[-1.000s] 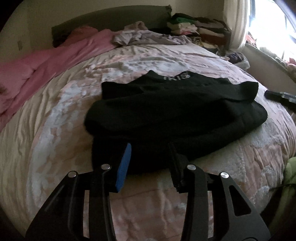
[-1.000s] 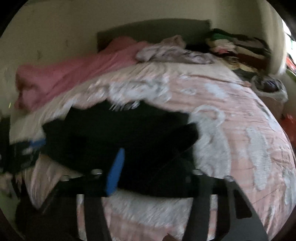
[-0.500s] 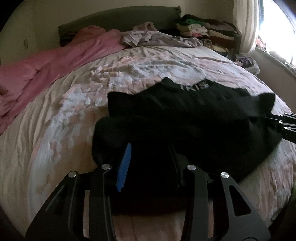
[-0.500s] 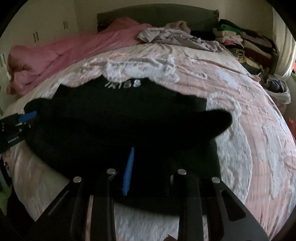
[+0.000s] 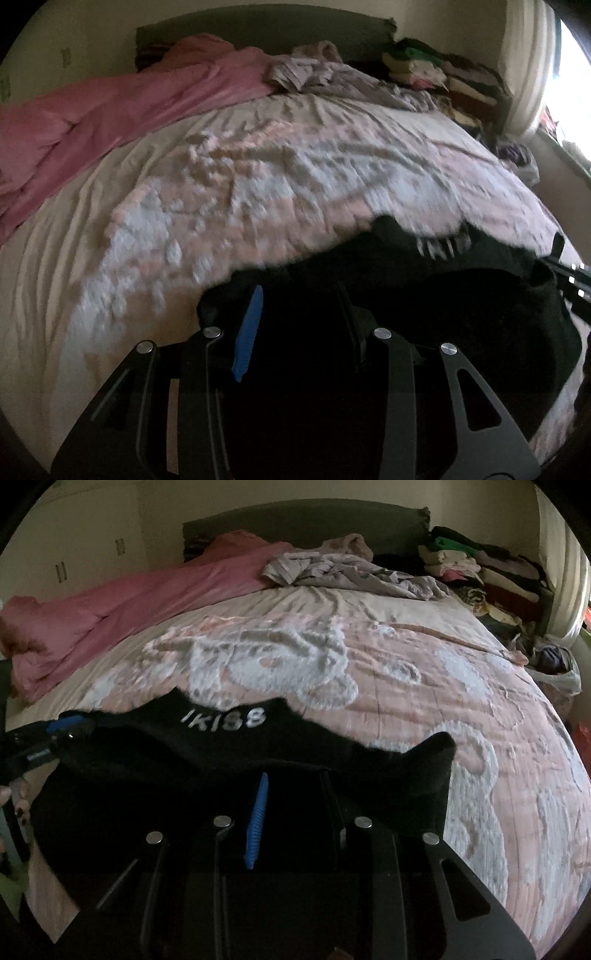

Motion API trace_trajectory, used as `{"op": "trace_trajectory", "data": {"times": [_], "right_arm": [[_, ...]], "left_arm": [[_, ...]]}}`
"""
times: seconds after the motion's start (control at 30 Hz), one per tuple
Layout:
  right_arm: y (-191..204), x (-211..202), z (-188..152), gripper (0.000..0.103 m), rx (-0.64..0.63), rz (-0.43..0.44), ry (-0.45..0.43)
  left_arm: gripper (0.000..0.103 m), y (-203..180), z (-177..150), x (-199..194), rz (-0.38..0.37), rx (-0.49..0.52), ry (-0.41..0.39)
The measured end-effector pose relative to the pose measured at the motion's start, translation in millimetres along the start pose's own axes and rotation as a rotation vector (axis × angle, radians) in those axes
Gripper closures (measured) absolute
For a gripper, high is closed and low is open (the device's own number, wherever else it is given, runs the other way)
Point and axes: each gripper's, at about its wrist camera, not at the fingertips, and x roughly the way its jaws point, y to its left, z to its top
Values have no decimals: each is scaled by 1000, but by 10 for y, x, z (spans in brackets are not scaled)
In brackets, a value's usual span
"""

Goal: Fold small clothes

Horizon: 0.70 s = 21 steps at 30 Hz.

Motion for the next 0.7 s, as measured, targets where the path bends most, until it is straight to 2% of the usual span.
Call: {"op": "trace_trajectory", "data": {"times": [0.13, 0.2, 0.27, 0.4, 0.43, 0.47, 0.53, 0.6, 0.7], "right_arm": [[-164, 122, 152, 75, 64, -44, 3], [-229, 146, 184, 75, 85, -65, 2], [-308, 111, 202, 74, 101, -81, -7], [-358, -88, 144, 52, 95, -87, -46], [-381, -172, 107, 51, 97, -84, -63], [-409, -242, 74, 50, 100, -86, -77], [-449, -318, 20, 37, 104, -95, -88], [-503, -330, -26, 30, 108, -91, -83], [-574, -207, -84, 29, 130, -103, -43]], "left_arm": [[68, 222, 212, 6, 1, -85, -18], [59, 373, 275, -54, 28, -128, -44], [59, 543, 268, -160, 27, -172, -66], [52, 775, 108, -366, 16, -207, -89], [51, 802, 78, -384, 7, -210, -86], [50, 832, 4, -414, -7, -212, -77], [48, 827, -83, -416, -36, -205, -56], [46, 742, -179, -362, -89, -193, -27], [42, 579, -226, -208, -131, -162, 16]]}}
